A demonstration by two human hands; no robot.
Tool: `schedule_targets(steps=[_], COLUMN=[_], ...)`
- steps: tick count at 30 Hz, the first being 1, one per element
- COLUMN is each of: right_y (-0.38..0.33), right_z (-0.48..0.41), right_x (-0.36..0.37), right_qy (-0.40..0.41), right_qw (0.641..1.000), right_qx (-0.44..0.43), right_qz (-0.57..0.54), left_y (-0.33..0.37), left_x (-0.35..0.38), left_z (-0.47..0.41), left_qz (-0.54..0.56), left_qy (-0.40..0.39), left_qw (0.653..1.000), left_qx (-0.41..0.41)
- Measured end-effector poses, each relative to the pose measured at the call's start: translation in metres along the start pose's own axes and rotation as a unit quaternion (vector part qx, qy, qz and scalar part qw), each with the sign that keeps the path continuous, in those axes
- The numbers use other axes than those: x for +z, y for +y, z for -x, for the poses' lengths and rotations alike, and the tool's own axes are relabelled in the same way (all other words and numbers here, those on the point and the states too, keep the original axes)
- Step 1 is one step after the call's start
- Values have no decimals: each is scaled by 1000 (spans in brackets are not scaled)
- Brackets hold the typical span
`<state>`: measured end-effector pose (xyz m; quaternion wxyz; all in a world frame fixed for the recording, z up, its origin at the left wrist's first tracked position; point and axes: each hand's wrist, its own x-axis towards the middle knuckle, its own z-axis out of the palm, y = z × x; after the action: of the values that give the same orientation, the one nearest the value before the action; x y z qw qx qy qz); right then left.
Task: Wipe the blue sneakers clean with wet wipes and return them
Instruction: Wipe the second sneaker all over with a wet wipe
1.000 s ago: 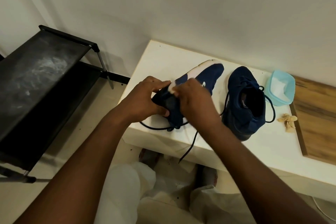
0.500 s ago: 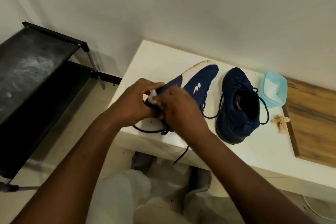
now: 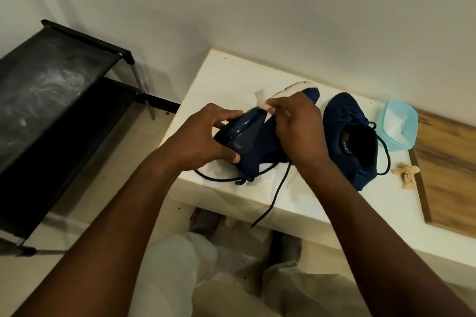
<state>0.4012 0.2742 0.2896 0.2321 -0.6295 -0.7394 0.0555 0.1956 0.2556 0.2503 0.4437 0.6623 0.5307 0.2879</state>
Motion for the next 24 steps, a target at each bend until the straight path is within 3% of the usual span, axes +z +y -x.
schedule_targets(steps=[1,4,6,11,13,16,21,24], right_y=[-3,-37,-39,-3,-17,-30,5,-24], right_z=[9,47,42,10,31,45,-4,29], right_x=[2,18,13,7,16,11,3,23], right_qy=[-5,-122,-167,-29,-90,-162,-25,-75], right_qw=[1000,984,972,999,992,976,1000,990], right_qx=[2,-123,-161,-21,-86,-143,-14,-111], right_qz=[-1,34,37,-5,32,-21,-1,35], left_y=[0,0,0,0,0,2,3,2], left_x=[0,0,0,0,1,1,0,0], left_z=[0,-1,-2,-1,-1,-2,-3,-2], left_qz=[1,4,7,6,13,12,-3,-6], left_qy=[-1,2,5,0,1,0,2,2], left_qw=[1000,1000,1000,1000,1000,1000,1000,1000], left_qx=[-3,-7,-5,-7,-7,-11,-12,-9])
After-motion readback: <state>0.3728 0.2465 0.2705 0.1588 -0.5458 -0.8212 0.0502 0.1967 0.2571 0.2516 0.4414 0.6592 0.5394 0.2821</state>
